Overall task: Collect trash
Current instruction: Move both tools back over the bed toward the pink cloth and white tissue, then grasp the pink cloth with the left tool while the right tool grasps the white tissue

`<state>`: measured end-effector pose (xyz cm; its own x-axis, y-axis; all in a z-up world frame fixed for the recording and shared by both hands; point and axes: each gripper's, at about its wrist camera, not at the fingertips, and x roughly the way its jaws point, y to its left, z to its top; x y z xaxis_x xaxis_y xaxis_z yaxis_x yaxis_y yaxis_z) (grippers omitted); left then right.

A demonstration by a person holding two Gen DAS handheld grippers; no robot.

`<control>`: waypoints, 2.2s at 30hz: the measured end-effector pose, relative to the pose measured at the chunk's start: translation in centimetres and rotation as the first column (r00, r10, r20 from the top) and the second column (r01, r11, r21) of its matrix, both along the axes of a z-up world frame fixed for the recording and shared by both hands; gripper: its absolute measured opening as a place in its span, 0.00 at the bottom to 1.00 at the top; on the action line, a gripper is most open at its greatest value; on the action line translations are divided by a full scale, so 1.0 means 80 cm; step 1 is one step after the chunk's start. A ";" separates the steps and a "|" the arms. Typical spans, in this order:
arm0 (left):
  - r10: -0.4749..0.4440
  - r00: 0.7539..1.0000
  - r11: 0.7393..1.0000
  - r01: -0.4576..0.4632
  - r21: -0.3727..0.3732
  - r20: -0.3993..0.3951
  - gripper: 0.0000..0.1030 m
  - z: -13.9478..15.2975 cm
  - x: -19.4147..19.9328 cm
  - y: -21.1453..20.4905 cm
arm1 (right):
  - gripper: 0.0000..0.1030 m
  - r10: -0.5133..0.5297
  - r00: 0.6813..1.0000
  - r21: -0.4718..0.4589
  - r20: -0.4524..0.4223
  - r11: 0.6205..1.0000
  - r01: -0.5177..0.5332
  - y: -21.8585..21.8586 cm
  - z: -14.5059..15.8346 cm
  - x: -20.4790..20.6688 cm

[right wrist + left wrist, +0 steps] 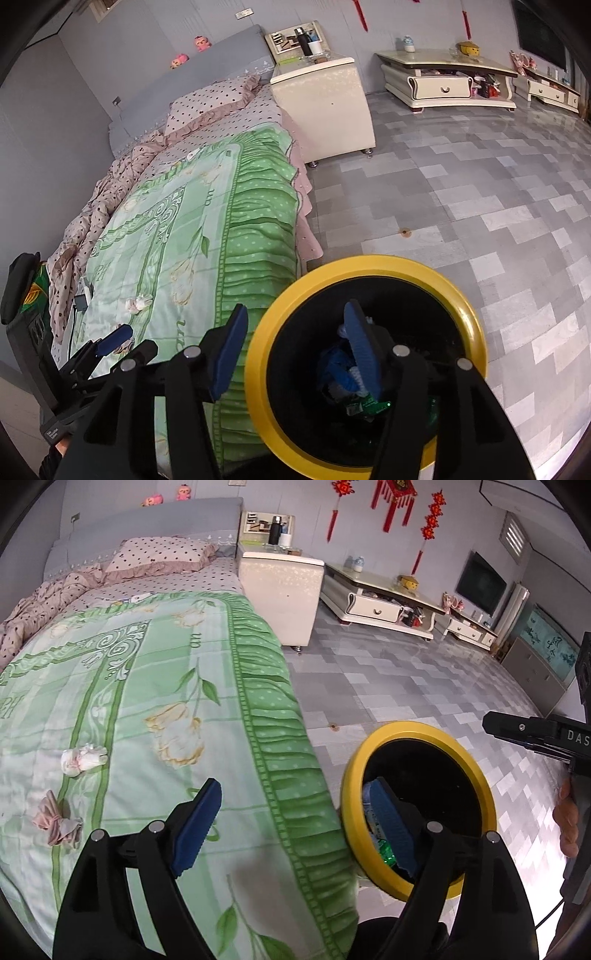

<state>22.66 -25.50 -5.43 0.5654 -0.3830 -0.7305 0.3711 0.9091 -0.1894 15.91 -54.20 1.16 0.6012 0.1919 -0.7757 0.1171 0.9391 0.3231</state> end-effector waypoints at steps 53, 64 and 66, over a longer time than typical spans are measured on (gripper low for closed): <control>0.394 0.894 0.906 -0.417 -0.071 -0.213 0.69 -0.165 0.090 0.350 | 0.57 0.638 0.721 -0.048 -0.270 0.739 -0.672 0.532 -0.189 0.271; 0.399 0.897 0.907 -0.417 -0.063 -0.189 0.37 -0.173 0.092 0.350 | 0.52 0.640 0.715 -0.059 -0.283 0.732 -0.679 0.548 -0.211 0.284; 0.396 0.900 0.910 -0.411 -0.058 -0.181 0.36 -0.172 0.091 0.348 | 0.50 0.640 0.714 -0.057 -0.283 0.732 -0.679 0.549 -0.212 0.282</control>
<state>29.94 2.35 -19.20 0.5629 -0.2173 -0.7974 -0.0666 0.9498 -0.3058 38.48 -10.29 -15.83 0.1668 0.3452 -0.9236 -0.4985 0.8377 0.2231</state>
